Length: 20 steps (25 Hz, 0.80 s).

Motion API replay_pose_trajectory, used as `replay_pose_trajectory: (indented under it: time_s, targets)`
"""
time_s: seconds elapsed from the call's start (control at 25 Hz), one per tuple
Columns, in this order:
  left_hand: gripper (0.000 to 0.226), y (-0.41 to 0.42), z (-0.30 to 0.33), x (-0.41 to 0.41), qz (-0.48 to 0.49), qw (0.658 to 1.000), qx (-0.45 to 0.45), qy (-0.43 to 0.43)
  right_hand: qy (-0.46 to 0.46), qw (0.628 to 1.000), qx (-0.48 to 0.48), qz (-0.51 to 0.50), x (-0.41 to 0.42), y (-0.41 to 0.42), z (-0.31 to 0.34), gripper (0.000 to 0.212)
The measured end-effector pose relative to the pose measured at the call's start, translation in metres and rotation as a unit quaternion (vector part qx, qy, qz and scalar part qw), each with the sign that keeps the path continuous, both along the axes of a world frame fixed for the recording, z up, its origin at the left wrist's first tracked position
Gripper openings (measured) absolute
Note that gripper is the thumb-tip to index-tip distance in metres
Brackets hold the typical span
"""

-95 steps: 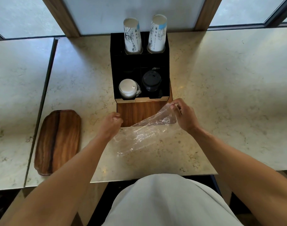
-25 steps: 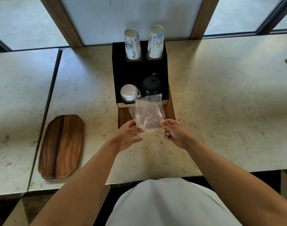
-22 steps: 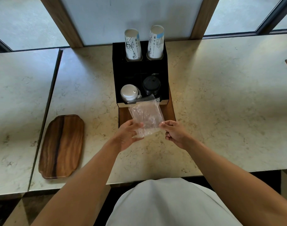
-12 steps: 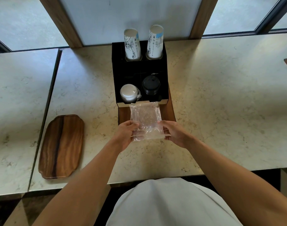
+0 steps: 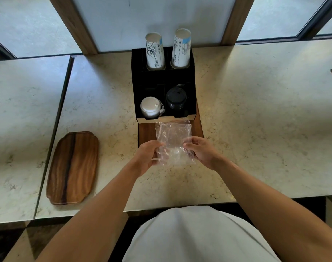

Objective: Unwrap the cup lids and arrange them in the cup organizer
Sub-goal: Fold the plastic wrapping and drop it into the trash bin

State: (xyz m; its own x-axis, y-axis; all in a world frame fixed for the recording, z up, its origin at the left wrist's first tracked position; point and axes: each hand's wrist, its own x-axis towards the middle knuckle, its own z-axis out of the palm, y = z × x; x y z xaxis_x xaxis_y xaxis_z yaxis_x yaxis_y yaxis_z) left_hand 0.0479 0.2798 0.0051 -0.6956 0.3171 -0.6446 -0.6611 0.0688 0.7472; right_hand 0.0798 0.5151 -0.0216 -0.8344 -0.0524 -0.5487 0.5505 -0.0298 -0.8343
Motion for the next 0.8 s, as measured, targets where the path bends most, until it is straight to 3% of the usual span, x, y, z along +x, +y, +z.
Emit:
replay_pose_trajectory:
  time_s: [0.2,0.36,0.6,0.8]
  targets:
    - [0.016,-0.008,-0.008,0.002,0.03,0.999,-0.033,0.009,-0.023,0.998,-0.01,0.054,0.002,0.001,0.005,0.025]
    - [0.01,-0.011,-0.009,0.003,0.028,0.998,-0.057,0.016,-0.056,0.995,-0.053,0.061,0.001,0.001,0.013,0.025]
    - [0.034,-0.01,-0.001,-0.006,0.064,0.995,0.035,-0.074,-0.086,0.978,-0.187,-0.03,-0.004,0.0,0.021,0.03]
    - [0.045,-0.007,0.001,-0.007,0.199,0.949,0.144,-0.195,-0.103,0.922,-0.352,-0.122,-0.007,-0.004,0.02,0.04]
